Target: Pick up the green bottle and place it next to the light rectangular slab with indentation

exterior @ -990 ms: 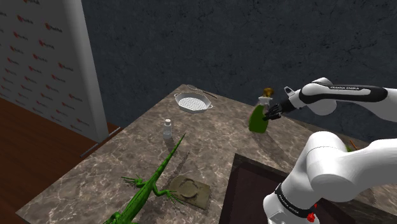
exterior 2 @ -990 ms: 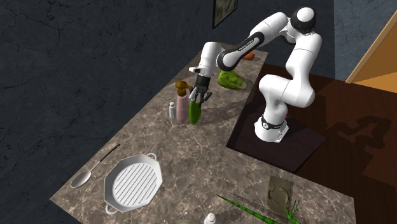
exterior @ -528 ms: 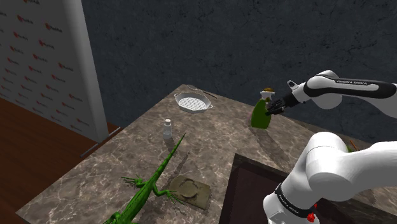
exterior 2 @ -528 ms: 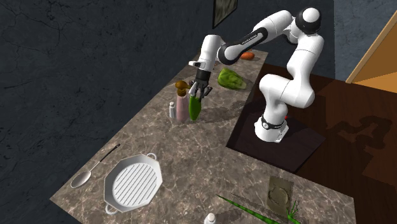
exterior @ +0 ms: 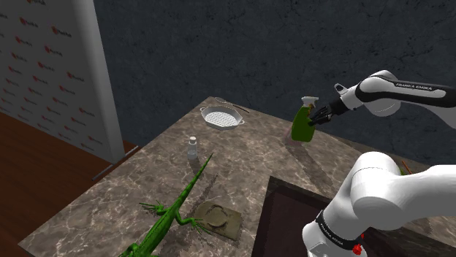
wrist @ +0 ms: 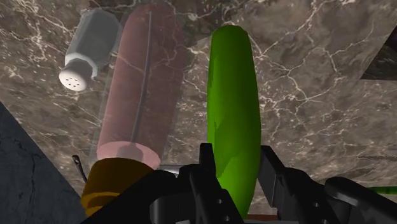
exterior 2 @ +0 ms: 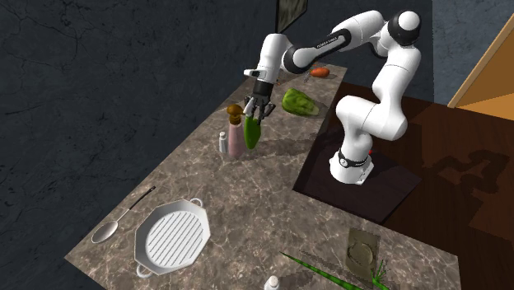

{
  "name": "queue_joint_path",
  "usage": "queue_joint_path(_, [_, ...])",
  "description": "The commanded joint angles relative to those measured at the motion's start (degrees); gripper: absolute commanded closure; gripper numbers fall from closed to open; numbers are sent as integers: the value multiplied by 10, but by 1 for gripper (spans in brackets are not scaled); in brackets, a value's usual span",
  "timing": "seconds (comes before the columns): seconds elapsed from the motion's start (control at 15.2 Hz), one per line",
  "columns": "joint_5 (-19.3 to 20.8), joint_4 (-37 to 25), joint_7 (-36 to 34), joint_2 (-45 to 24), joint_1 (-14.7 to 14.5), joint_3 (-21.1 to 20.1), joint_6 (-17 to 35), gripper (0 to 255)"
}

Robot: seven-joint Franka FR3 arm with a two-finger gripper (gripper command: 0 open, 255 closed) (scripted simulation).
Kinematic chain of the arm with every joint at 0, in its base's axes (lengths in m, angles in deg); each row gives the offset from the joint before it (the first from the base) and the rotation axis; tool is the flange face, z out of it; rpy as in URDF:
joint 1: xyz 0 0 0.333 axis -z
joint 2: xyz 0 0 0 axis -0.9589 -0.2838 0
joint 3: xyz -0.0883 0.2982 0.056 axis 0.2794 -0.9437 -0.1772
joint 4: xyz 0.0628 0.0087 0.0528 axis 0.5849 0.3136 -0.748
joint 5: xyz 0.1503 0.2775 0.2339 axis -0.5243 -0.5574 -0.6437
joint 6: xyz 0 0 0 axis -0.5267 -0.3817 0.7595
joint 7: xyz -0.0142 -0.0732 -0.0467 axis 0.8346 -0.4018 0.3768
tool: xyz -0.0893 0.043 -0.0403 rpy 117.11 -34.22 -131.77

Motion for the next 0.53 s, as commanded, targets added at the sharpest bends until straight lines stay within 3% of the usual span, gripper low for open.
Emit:
queue_joint_path(0.0, [-6,-8,-4,4,4,-14,-15,255])
queue_joint_path(0.46, [-24,-40,-20,14,11,-57,-63,255])
